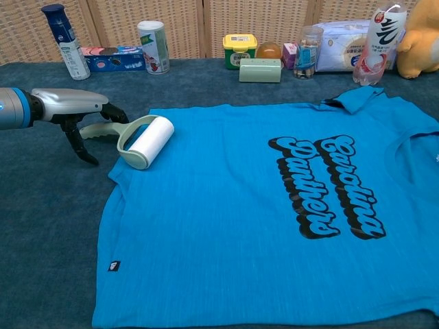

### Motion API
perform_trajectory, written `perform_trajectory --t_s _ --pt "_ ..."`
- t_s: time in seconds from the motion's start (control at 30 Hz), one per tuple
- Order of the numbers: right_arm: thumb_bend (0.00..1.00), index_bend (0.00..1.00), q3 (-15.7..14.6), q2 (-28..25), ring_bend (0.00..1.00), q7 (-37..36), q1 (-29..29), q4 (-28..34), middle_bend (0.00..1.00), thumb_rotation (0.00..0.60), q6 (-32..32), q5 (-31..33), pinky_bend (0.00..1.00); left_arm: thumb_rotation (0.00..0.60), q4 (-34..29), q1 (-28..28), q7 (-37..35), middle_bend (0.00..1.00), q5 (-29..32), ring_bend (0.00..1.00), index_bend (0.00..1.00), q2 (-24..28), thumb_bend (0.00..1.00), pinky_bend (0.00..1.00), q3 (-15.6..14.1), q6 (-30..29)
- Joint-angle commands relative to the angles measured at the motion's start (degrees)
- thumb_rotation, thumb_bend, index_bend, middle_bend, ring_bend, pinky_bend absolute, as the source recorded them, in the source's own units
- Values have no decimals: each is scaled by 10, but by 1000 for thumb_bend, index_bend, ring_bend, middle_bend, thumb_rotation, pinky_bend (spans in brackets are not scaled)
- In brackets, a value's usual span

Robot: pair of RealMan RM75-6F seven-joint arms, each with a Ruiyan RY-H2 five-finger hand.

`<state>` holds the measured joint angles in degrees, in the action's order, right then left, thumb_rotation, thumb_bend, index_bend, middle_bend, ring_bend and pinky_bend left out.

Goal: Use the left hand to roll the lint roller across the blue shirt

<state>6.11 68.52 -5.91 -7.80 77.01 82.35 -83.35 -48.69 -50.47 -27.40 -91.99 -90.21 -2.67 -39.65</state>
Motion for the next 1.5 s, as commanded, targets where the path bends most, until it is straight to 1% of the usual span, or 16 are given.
perform_trajectory --t_s 0.03,0.1,0.17,0.43,0.6,0.63,0.73,0.87,1.0,1.17,1.33,1.37,1.43,1.47,1.5 --pt "0 55 0 -1 0 -1 0 1 0 600 0 -1 0 600 -7 5 35 418 17 212 429 -6 60 185 9 -3" --pt "0 55 0 -1 0 -1 0 2 0 600 1 -1 0 600 -12 6 55 445 28 233 492 -8 78 202 16 -1" --pt "0 55 1 -1 0 -2 1 3 0 600 3 0 0 600 -17 8 72 466 40 253 529 -11 93 215 23 -2" --pt "0 50 3 -3 0 -2 1 6 0 600 2 1 0 600 -38 18 131 517 77 321 607 -17 113 282 45 -12" --pt "0 49 2 -3 0 -1 2 7 0 600 3 1 0 600 -54 24 165 605 103 450 691 -19 117 381 58 -13" --pt "0 49 2 -3 0 -1 2 7 0 600 3 1 0 600 -55 25 170 615 106 463 701 -19 117 391 60 -15" --pt "0 48 1 -3 0 0 2 8 0 600 2 1 0 600 -61 25 188 654 119 519 739 -20 116 467 69 -18" --pt "0 47 2 -3 0 1 2 8 0 600 2 2 0 600 -65 25 203 695 133 594 772 -23 111 613 80 -24" --pt "0 47 2 -4 0 0 2 10 0 600 3 2 0 600 -64 26 222 720 136 636 795 -29 112 736 86 -39" --pt "0 46 3 -6 0 -2 3 11 0 600 5 3 0 600 -60 26 230 735 134 675 816 -40 110 834 88 -53" --pt "0 46 4 -8 0 -3 4 13 0 600 5 3 0 600 -54 27 234 750 136 739 839 -49 123 921 90 -57" --pt "0 45 4 -9 0 -3 4 13 0 600 5 4 0 600 -54 26 234 757 138 753 850 -49 184 934 90 -54" --pt "0 45 4 -9 0 -3 4 14 0 600 5 4 0 600 -62 24 231 763 147 775 866 -47 399 953 92 -38" --pt "0 45 4 -10 0 -3 4 15 0 600 5 4 0 600 -71 22 225 767 154 792 879 -42 539 969 94 -25" --pt "0 44 4 -10 0 -3 4 15 0 600 5 4 0 600 -73 21 225 770 157 813 894 -39 638 984 96 -22"
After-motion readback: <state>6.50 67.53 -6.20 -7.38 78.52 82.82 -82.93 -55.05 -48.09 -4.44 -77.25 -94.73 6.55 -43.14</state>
